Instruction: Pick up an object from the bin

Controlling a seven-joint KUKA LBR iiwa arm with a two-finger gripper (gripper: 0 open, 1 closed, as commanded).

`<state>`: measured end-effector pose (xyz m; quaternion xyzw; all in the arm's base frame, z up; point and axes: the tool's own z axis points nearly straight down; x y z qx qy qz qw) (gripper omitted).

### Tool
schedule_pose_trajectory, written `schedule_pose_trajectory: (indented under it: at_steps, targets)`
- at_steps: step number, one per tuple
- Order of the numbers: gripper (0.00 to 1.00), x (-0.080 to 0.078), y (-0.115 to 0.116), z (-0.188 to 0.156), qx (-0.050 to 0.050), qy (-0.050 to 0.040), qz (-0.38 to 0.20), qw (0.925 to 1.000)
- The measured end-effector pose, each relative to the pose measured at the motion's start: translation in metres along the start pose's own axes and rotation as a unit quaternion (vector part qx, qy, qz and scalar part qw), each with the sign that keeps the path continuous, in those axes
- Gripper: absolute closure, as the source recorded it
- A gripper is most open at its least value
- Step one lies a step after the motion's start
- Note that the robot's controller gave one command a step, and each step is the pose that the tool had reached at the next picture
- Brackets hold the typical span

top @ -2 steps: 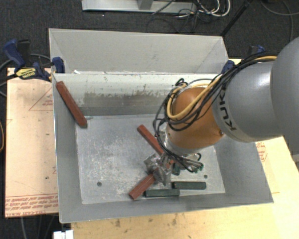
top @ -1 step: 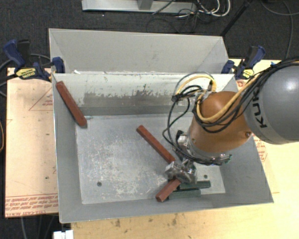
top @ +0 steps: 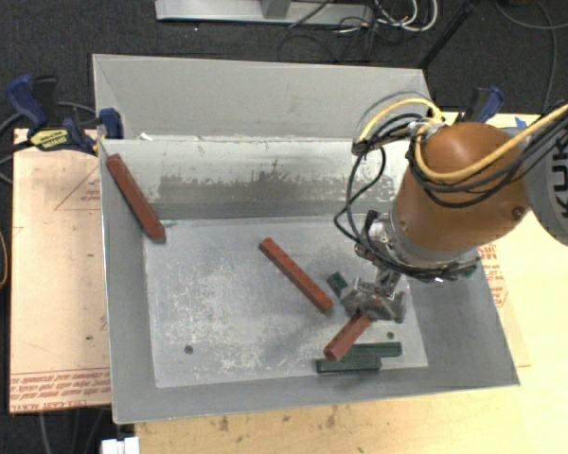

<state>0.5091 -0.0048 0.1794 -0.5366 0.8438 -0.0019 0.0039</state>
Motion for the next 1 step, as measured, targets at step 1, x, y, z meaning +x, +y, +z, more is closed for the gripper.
schedule_pose_trajectory:
  at_steps: [1]
  targets:
    - [1.0,0.0089,-0.0161,-0.0662,0.001,-0.0002,0.008,1.0]
